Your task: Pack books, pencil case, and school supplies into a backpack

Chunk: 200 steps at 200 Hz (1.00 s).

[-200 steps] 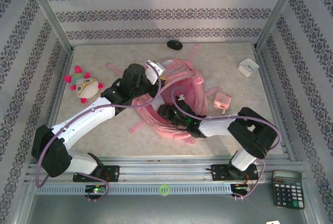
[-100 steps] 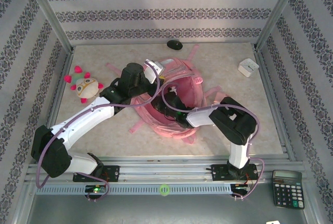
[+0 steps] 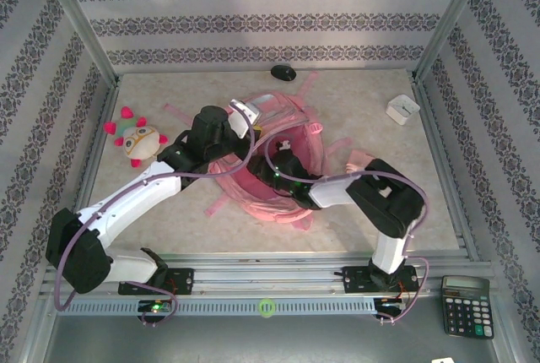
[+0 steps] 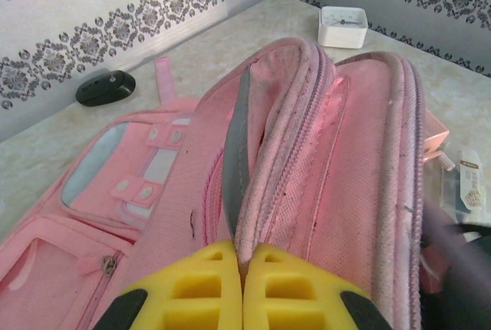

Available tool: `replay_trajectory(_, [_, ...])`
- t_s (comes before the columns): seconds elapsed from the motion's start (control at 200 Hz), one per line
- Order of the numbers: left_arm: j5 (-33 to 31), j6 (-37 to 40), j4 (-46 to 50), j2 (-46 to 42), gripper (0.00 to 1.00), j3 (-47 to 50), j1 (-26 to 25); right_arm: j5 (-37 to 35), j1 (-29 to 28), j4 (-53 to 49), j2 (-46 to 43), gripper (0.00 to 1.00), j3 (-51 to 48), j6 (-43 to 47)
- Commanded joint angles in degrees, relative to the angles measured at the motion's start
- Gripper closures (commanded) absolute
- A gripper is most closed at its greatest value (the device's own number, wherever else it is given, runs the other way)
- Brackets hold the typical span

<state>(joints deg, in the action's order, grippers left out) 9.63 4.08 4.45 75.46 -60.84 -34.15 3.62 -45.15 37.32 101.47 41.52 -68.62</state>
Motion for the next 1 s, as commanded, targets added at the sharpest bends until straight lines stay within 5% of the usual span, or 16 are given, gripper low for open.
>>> replay_trajectory(0.0, [-0.45,-0.41,-6.72,-2.67,1.00,1.07,1.08,3.12,-0.41,-7.10,-8.55,0.51,-4.95,1.63])
replay_trajectory(0.245, [-0.06,-2.74,-9.41,-2.94,1.00,3.56,1.37,2.25,6.01,-46.07,-32.82,0.41,-5.57,14.81])
replay_trajectory(0.485, [1.55,-3.74,-9.67,-2.30,1.00,2.57,1.35,-0.70,29.76,-73.80,-44.21,0.34,2.56,35.89])
replay_trajectory(0.6, [1.84,-4.21,-10.49,-2.25,1.00,2.56,1.35,-4.23,38.65,-78.17,-40.60,0.26,7.29,45.68])
replay_trajectory(0.729, [1.82,-4.25,-10.52,-2.07,1.00,2.31,1.37,-4.48,43.07,-76.17,-33.88,0.03,9.69,50.23])
replay_trajectory(0.994, [1.97,-3.74,-9.83,-1.80,1.00,1.95,1.36,-0.99,45.02,-70.05,-21.82,0.02,11.90,51.08])
